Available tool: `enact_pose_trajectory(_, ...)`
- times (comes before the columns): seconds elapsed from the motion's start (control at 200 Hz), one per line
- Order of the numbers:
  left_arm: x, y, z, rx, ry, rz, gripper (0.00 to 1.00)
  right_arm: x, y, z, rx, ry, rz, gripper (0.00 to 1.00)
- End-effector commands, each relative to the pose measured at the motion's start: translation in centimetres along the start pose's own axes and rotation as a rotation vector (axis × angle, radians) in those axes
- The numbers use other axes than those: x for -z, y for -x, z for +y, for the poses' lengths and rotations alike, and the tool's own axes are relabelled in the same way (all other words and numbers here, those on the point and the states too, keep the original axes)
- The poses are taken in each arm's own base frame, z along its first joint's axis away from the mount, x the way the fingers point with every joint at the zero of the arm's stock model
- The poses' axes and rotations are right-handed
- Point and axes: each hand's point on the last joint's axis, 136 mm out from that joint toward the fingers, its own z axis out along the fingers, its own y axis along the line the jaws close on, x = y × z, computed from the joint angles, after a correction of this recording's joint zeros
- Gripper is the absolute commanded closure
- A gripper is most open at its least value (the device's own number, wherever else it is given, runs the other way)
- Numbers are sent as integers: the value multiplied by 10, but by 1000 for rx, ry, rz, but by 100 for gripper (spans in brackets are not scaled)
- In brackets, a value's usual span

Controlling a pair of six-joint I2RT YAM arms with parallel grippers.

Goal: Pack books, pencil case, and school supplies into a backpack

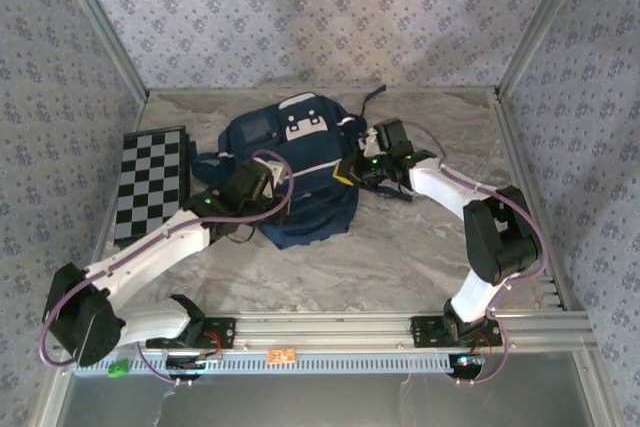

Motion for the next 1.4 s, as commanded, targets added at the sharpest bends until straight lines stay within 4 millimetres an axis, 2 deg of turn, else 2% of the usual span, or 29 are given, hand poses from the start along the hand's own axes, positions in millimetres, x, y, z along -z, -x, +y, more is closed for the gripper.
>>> enact_pose_trajectory(0.0,-2,-23,35,19,91,87,100,14,22,-8,26,-16,-25,100)
enact_pose_trajectory(0.09,-4,-17,59,84,126,69,100,15,29,-13,13,-17,-22,100)
enact_pose_trajectory(0.1,-4,-16,61,90,127,67,100,17,35,-6,25,-6,-36,100)
enact_pose_trajectory(0.125,-4,-15,65,103,129,62,100,18,38,-2,34,-3,-44,100)
enact_pose_trajectory(0.215,-3,-8,65,119,107,36,100,17,38,6,48,9,-41,100)
enact_pose_trajectory(0.305,-3,-1,47,129,29,17,100,13,31,14,57,17,-27,100)
enact_pose_trajectory(0.38,-2,6,21,94,-25,-25,99,12,27,18,65,12,-29,100)
enact_pose_trajectory(0.435,-3,6,2,43,-43,-56,89,12,27,18,58,12,-38,100)
enact_pose_trajectory(0.505,-8,9,-21,-2,-93,-92,83,13,28,18,48,16,-51,100)
enact_pose_trajectory(0.675,-26,16,-46,-50,-129,-93,67,15,30,22,45,31,-59,100)
enact_pose_trajectory(0.765,-38,21,-48,-85,-103,-92,64,16,33,24,43,34,-69,100)
enact_pose_trajectory(0.84,-46,26,-42,-97,-48,-97,62,16,33,25,40,41,-72,100)
enact_pose_trajectory(1.039,-50,47,-32,-99,37,-170,58,13,33,29,39,54,-73,100)
enact_pose_trajectory(1.394,-69,67,-44,-97,25,-208,53,2,29,47,9,128,-66,100)
